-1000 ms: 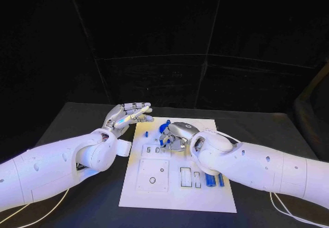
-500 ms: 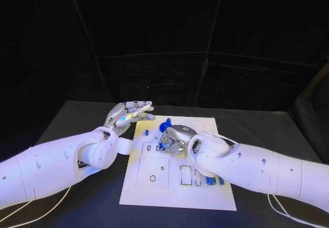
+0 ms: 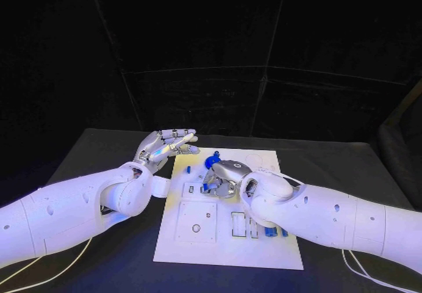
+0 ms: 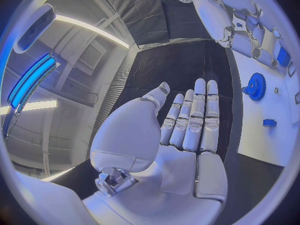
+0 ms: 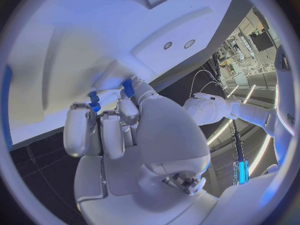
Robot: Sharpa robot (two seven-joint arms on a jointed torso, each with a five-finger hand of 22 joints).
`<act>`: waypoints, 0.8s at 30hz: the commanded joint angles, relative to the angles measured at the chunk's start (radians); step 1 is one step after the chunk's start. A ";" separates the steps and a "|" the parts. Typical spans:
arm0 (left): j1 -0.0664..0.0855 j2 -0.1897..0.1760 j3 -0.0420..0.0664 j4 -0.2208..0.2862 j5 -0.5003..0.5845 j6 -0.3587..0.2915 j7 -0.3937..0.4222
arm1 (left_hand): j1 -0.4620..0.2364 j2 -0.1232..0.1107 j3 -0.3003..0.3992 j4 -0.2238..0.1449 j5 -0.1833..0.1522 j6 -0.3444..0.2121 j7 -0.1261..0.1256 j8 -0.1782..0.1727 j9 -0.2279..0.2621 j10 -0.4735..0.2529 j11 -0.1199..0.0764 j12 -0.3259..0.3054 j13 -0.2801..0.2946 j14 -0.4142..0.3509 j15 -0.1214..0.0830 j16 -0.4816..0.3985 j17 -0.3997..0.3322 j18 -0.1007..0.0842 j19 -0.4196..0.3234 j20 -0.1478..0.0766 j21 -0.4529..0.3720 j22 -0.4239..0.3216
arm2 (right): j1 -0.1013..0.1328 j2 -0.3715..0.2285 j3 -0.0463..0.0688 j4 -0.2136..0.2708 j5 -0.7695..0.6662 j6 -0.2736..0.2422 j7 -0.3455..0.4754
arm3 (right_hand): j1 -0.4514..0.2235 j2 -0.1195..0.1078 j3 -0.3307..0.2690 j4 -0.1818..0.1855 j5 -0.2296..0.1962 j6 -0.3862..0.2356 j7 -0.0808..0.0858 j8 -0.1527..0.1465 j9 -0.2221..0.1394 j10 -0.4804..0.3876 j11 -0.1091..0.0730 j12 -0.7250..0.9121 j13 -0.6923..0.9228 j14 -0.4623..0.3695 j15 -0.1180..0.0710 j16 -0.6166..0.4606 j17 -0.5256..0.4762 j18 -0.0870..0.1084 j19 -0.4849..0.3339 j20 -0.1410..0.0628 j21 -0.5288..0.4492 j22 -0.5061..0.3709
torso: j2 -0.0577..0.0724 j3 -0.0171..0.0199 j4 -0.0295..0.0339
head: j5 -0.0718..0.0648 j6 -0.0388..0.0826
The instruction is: Assemble the parts on the task board
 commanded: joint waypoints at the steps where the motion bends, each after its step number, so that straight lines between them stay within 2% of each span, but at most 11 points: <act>1: 0.002 0.001 0.001 0.001 0.002 0.014 0.000 | -0.001 0.006 0.000 -0.005 0.000 0.009 0.013 0.003 0.000 0.005 0.002 0.003 0.000 0.004 0.001 -0.005 0.001 0.014 0.006 -0.001 -0.002 -0.002 | -0.005 0.000 -0.004 -0.006 -0.008 0.032 -0.009 | 0.003 0.011 0.006 0.000 0.005 0.016 -0.011 0.003 0.000 -0.009 0.000 -0.005 0.001 0.063 -0.004 -0.006 0.039 -0.004 -0.005 -0.004 0.002 -0.002 | 0.000 -0.0001 0.0004 | -0.001 0.000; 5: 0.002 0.001 0.001 0.001 0.002 0.015 -0.001 | -0.001 0.006 0.000 -0.005 0.000 0.009 0.013 0.003 0.000 0.005 0.002 0.003 0.000 0.004 0.001 -0.005 0.001 0.014 0.006 -0.001 -0.002 -0.002 | -0.005 -0.001 -0.004 -0.009 -0.013 0.054 -0.016 | -0.002 0.005 0.008 0.000 0.004 0.011 -0.009 0.000 -0.001 -0.012 0.001 -0.008 -0.002 0.062 -0.004 -0.007 0.037 -0.003 -0.006 -0.003 0.000 -0.004 | 0.000 -0.0006 0.0001 | 0.000 -0.002; 11: 0.002 0.000 0.001 0.000 0.002 0.016 -0.001 | -0.001 0.006 0.000 -0.005 0.000 0.009 0.013 0.003 0.000 0.005 0.002 0.003 0.000 0.004 0.001 -0.005 0.001 0.014 0.006 -0.001 -0.002 -0.002 | -0.006 -0.003 -0.004 -0.009 -0.030 0.062 -0.023 | -0.004 0.003 0.009 0.000 0.003 0.009 -0.009 -0.001 -0.002 -0.013 0.001 -0.010 -0.003 0.062 -0.003 -0.008 0.036 -0.003 -0.007 -0.003 0.000 -0.005 | 0.000 0.0005 -0.0005 | -0.001 -0.003; 15: 0.002 0.000 0.001 0.000 0.002 0.016 -0.001 | -0.001 0.006 0.000 -0.005 0.000 0.009 0.013 0.003 0.000 0.005 0.002 0.003 0.000 0.004 0.001 -0.005 0.001 0.014 0.006 -0.001 -0.002 -0.002 | -0.006 -0.006 -0.004 -0.009 -0.035 0.070 -0.026 | -0.004 0.003 0.009 -0.001 0.003 0.009 -0.009 -0.002 -0.002 -0.013 0.001 -0.010 -0.003 0.062 -0.003 -0.008 0.036 -0.003 -0.007 -0.003 0.000 -0.005 | 0.000 -0.0001 0.0005 | -0.002 -0.003; 24: 0.002 0.000 0.001 -0.002 0.002 0.016 -0.002 | -0.001 0.006 0.000 -0.005 0.000 0.009 0.013 0.003 0.000 0.005 0.002 0.003 0.000 0.004 0.001 -0.005 0.001 0.014 0.006 -0.001 -0.002 -0.002 | -0.007 -0.005 -0.004 -0.007 -0.039 0.090 -0.027 | -0.010 -0.016 0.011 -0.006 0.000 0.007 -0.006 -0.004 -0.004 -0.018 0.003 -0.017 -0.008 0.061 -0.002 -0.010 0.034 -0.002 -0.010 -0.001 -0.003 -0.009 | 0.001 0.0001 0.0005 | -0.002 -0.003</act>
